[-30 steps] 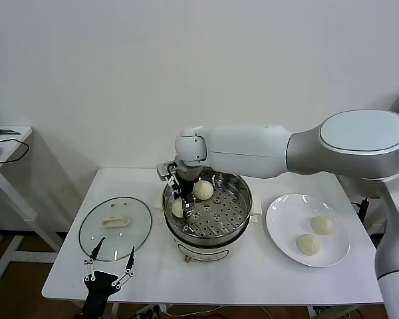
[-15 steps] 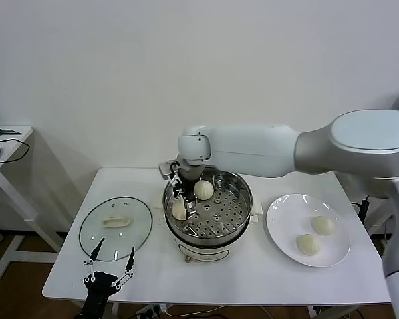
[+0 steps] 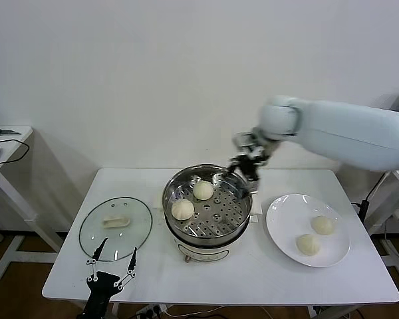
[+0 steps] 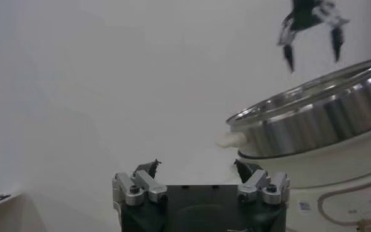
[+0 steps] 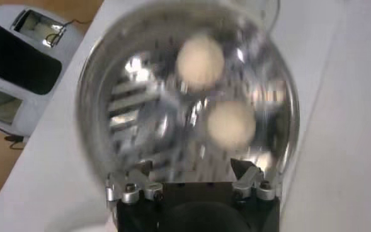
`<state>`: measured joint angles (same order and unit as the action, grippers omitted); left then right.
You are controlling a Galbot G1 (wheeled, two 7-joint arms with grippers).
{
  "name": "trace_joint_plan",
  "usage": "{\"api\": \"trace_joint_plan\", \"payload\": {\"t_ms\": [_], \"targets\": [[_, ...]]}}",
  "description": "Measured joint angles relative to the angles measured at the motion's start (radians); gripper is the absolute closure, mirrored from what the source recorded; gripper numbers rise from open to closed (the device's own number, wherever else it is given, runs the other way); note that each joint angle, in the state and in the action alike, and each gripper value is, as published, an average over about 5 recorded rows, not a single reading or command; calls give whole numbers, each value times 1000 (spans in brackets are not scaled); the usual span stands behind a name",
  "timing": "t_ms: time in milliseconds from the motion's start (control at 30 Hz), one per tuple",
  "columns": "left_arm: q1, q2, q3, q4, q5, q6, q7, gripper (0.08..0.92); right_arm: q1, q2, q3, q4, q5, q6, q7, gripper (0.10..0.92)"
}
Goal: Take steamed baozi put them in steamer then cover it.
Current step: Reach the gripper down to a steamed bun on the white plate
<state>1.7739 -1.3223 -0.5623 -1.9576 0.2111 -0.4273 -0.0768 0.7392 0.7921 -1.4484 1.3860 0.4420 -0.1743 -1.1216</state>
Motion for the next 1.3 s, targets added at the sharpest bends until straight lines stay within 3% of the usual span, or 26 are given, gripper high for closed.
{"api": "trace_joint_plan", "payload": {"t_ms": [467, 1300], "targets": [[15, -4, -5, -3, 9, -1, -2, 177, -258, -242, 96, -80, -188, 110, 0, 203], [29, -11, 10, 23, 32, -15, -3, 177, -572, -229, 257, -150, -305, 110, 87, 203]]}}
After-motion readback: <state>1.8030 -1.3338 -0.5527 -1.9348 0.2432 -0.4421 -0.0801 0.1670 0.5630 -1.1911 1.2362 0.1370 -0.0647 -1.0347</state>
